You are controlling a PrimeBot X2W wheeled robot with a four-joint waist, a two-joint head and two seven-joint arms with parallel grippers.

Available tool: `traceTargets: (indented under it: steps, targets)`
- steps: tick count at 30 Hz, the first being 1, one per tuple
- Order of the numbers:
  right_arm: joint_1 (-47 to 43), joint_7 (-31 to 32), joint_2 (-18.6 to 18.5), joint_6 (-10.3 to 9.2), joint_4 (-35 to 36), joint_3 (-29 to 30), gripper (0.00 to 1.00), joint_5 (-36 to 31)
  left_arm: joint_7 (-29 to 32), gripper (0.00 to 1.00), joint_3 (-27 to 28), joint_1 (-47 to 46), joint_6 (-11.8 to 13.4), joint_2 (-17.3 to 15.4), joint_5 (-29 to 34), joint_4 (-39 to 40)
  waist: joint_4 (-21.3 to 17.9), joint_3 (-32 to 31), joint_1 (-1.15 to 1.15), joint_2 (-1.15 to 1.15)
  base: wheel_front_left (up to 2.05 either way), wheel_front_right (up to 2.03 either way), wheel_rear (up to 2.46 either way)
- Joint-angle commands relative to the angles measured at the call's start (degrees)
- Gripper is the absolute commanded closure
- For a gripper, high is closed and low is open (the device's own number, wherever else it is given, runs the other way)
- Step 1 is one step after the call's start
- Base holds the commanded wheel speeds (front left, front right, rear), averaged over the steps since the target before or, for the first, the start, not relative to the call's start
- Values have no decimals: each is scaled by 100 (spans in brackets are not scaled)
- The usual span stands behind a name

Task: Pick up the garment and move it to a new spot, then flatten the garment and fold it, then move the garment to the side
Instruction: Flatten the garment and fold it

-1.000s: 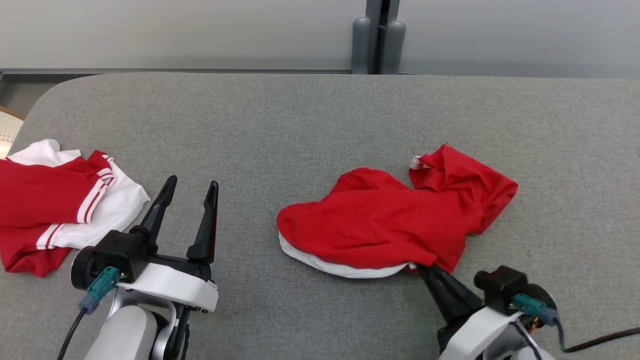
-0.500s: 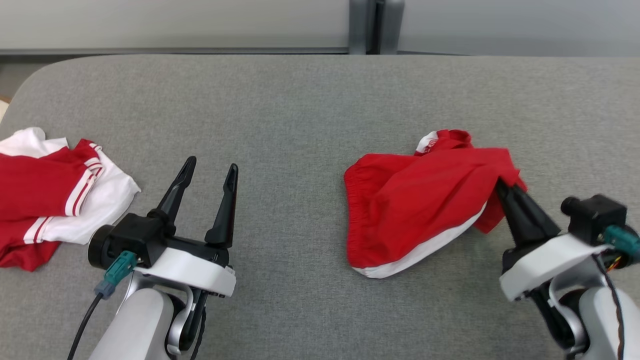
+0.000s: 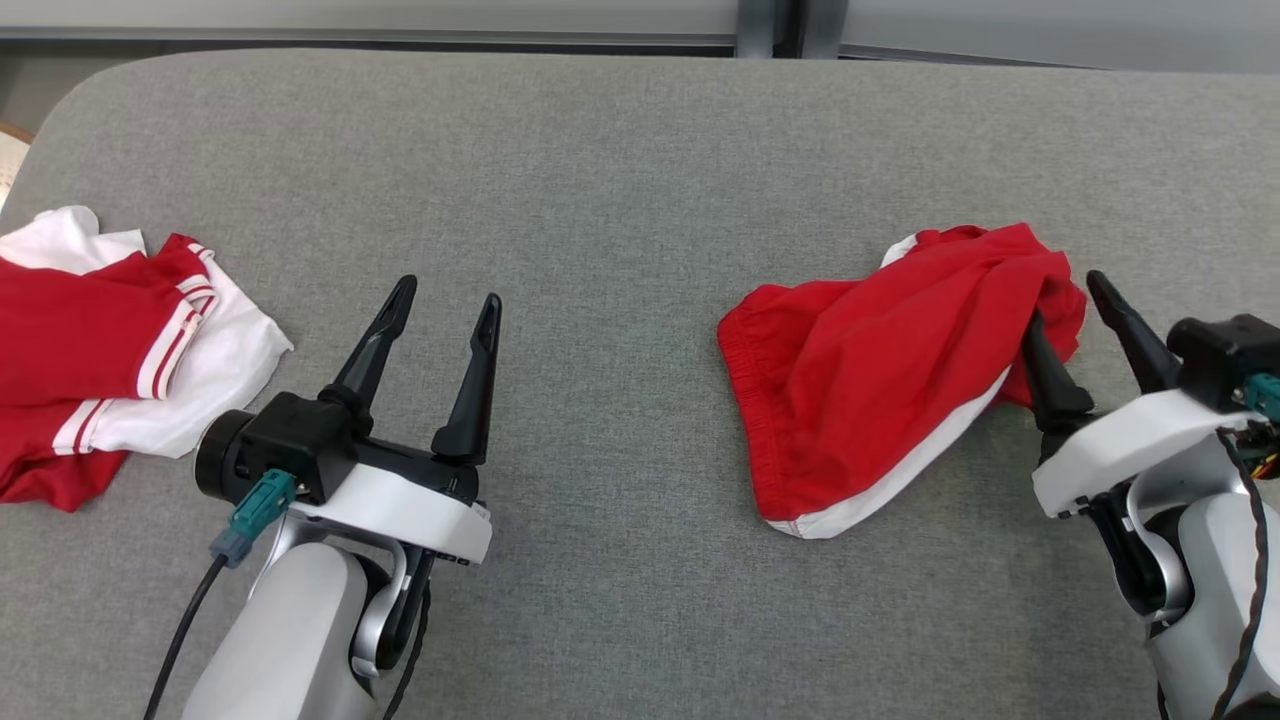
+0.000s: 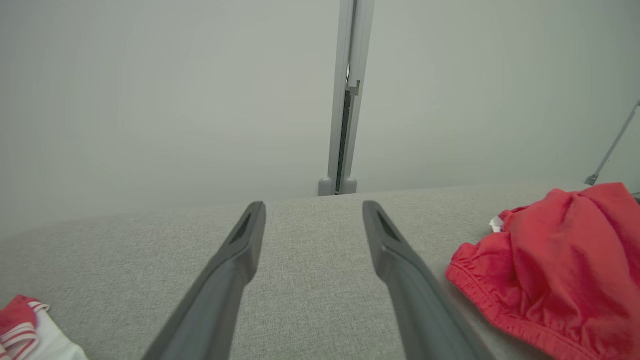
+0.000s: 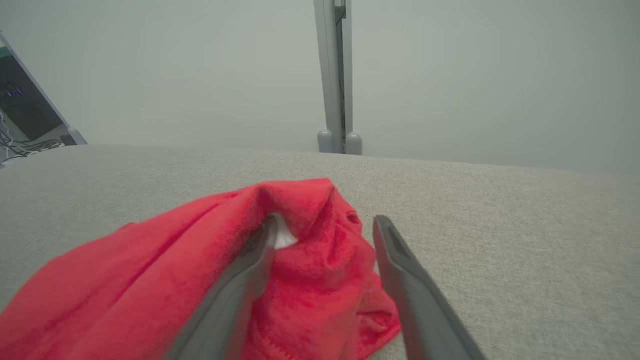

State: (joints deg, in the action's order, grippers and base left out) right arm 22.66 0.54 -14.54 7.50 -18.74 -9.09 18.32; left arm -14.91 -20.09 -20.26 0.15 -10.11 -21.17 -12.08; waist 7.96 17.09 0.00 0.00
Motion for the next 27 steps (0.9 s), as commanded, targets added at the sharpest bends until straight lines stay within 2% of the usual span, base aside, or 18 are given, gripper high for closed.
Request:
traceTargets:
  steps: [1,7,13,20,27]
  targets:
    - [-86,-94,-19,-2,-32,31,0,56,-27,0,40,3,16,-35,38,-14,-50,-56,0,0,0,0,0]
    - [-636,-574,-10,-2,152,303,0,186,-29,0,176,220,82,-111,9,14,-268,-304,0,0,0,0,0]
    - [-1177,-789,53,-2,795,646,0,52,-30,0,323,485,181,-195,-28,115,-466,-541,0,0,0,0,0]
    - [-1595,-567,232,-2,1561,918,0,-223,-12,0,400,840,286,-301,-63,211,-633,-903,0,0,0,0,0]
    - [-1991,-298,387,-2,1939,889,0,-345,82,0,382,1126,349,-360,-110,329,-681,-1125,0,0,0,0,0]
